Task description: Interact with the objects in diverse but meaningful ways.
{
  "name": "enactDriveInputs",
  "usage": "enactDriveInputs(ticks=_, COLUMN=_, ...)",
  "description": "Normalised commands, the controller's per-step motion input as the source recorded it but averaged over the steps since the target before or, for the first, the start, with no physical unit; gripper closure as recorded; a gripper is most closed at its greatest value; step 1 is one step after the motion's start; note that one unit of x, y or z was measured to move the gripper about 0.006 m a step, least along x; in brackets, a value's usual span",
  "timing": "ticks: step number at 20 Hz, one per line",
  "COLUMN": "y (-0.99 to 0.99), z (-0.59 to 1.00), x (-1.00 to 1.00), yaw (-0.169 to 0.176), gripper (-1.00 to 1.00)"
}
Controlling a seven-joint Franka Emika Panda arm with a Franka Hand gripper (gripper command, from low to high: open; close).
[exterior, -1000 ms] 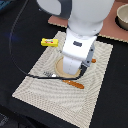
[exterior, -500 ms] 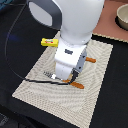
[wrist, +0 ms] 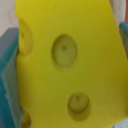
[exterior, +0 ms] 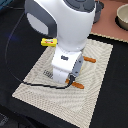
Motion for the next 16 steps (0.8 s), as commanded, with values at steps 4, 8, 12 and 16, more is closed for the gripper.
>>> enactDriveInputs(ticks=4, y=0.44, z=0.03, x=-0.35, yaw=0.057, gripper=1.00)
enactDriveInputs(ticks=8, y=0.37, z=0.00, x=-0.38, yaw=0.053, gripper=-1.00)
enactDriveInputs(ticks=12, y=0.39, z=0.16, x=-0.29, yaw=0.043, gripper=-1.00)
enactDriveInputs(ticks=16, y=0.43, z=0.88, x=-0.22, yaw=0.002, gripper=-1.00)
